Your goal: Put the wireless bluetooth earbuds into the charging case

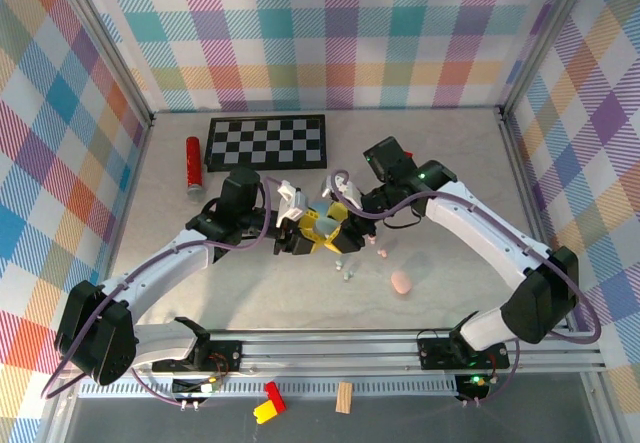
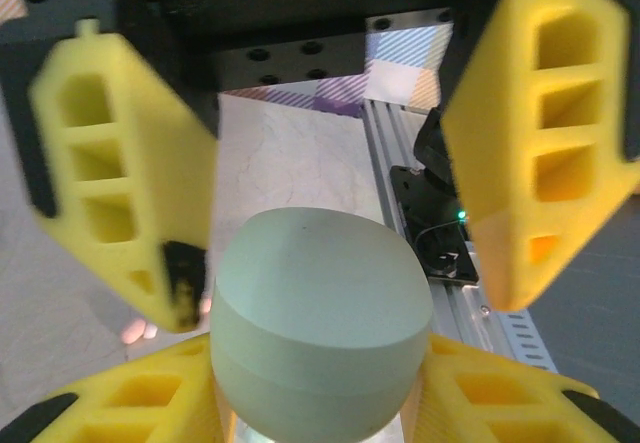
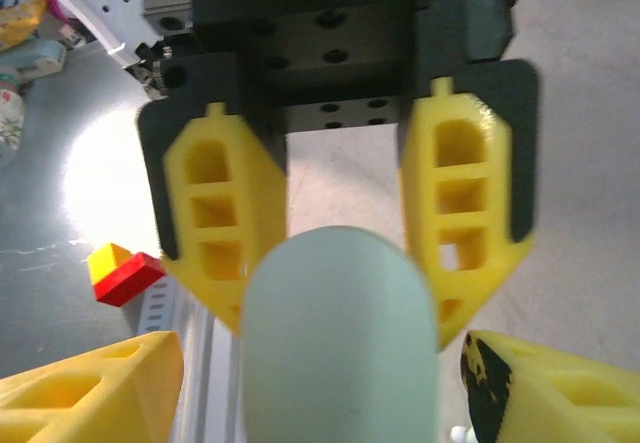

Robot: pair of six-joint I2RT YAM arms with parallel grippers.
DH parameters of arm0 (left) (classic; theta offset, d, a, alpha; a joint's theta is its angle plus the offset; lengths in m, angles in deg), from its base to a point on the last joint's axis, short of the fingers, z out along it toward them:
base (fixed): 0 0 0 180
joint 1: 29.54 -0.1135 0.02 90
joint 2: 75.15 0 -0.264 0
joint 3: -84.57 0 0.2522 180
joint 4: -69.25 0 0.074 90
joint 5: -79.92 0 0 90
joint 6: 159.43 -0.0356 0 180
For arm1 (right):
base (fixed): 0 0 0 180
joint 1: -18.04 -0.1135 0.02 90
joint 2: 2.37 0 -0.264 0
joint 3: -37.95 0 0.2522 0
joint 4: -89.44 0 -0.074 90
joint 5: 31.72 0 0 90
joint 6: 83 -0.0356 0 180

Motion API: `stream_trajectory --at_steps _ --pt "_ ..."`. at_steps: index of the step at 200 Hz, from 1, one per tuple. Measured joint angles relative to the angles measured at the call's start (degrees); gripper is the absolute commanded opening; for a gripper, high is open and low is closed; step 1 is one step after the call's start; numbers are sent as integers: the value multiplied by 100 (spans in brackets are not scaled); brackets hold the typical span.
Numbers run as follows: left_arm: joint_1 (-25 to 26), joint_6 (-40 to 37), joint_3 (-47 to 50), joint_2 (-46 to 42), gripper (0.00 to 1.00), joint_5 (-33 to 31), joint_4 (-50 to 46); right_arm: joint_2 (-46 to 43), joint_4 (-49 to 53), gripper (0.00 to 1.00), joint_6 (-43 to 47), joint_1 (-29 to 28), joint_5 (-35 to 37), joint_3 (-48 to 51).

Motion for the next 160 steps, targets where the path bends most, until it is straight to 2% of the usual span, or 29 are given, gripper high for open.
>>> stream_trajectory --at_steps 21,53,63,74,97,141,160 --pt "13 44 0 -7 42 72 164 -2 -144 70 -63 31 98 20" --pt "0 85 0 -7 43 13 170 -4 -155 48 -151 24 90 20" --pt "-11 103 0 -7 43 -46 164 -7 -144 44 -140 35 79 20" --pt "-26 116 11 -7 43 -83 149 -7 -138 45 -164 37 74 17" --pt "-28 122 15 -7 43 -59 151 -7 -136 59 -164 37 96 17" --pt "-24 125 15 -7 43 11 162 -4 -151 59 -120 52 116 17" --pt "-24 125 15 -4 43 26 162 -4 -151 64 -111 66 120 20"
